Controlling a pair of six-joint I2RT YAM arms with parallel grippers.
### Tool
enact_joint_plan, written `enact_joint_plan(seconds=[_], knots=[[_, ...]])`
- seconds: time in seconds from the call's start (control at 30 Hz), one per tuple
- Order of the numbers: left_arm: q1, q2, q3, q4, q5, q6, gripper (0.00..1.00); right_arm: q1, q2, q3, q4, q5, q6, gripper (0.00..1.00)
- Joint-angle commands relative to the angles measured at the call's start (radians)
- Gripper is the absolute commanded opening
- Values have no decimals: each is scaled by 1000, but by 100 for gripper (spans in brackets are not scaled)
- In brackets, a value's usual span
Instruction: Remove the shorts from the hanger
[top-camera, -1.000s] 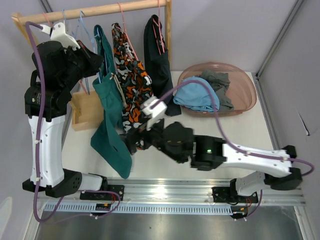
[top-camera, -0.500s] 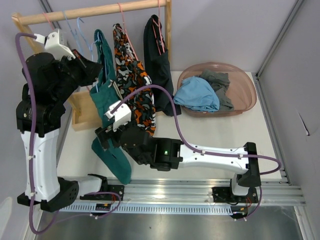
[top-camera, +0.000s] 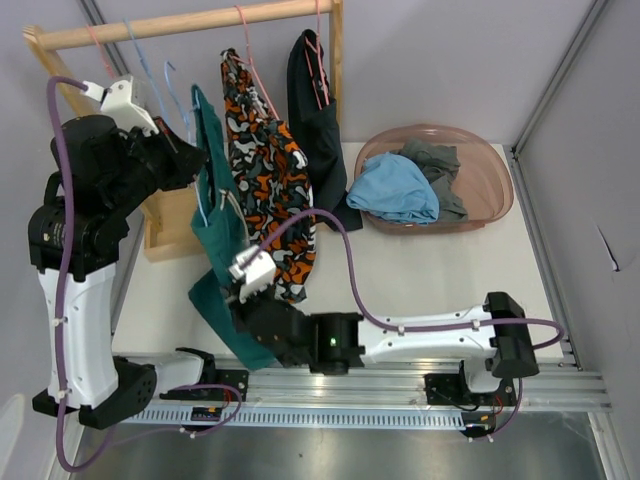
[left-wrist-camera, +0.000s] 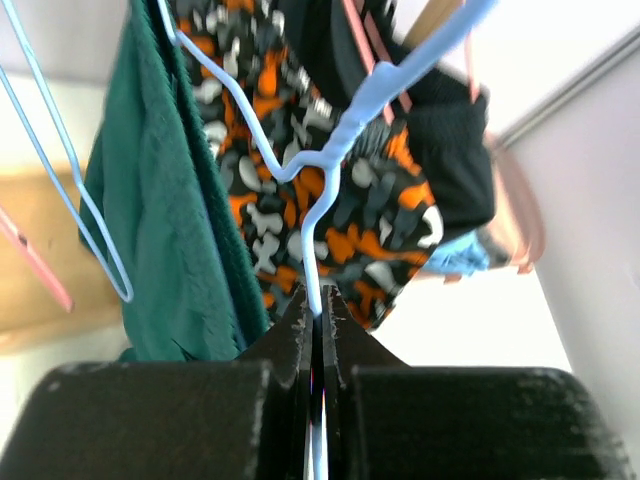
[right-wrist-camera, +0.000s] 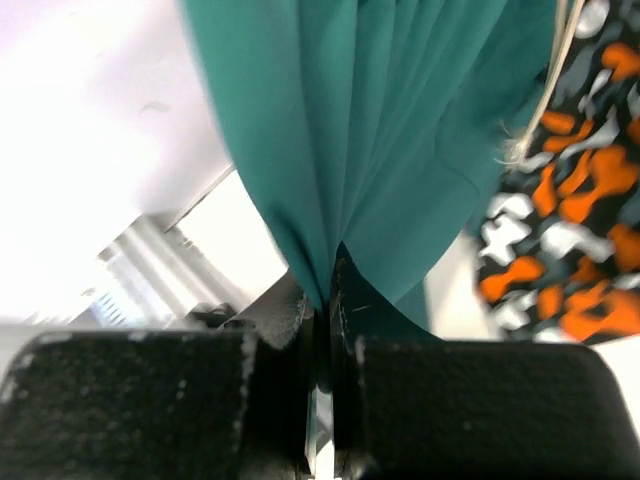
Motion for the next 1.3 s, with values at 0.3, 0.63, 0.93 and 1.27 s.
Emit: enact_joint_plan(seconds=[0.3,0.63,0.93,1.27], knots=[[5,38,34,220,-167,130,0,296,42,-104,-112,170,266,0],[5,-73,-70,184,-68,53,0,133,84,2,-59,114,107,0],[-14,-270,-204,85,-54,-5,0,-161,3,223,-116,124,-146,0],[-15,-437,-429,101,-46,-25,0,-193,-280,237,30,158,-425,0]])
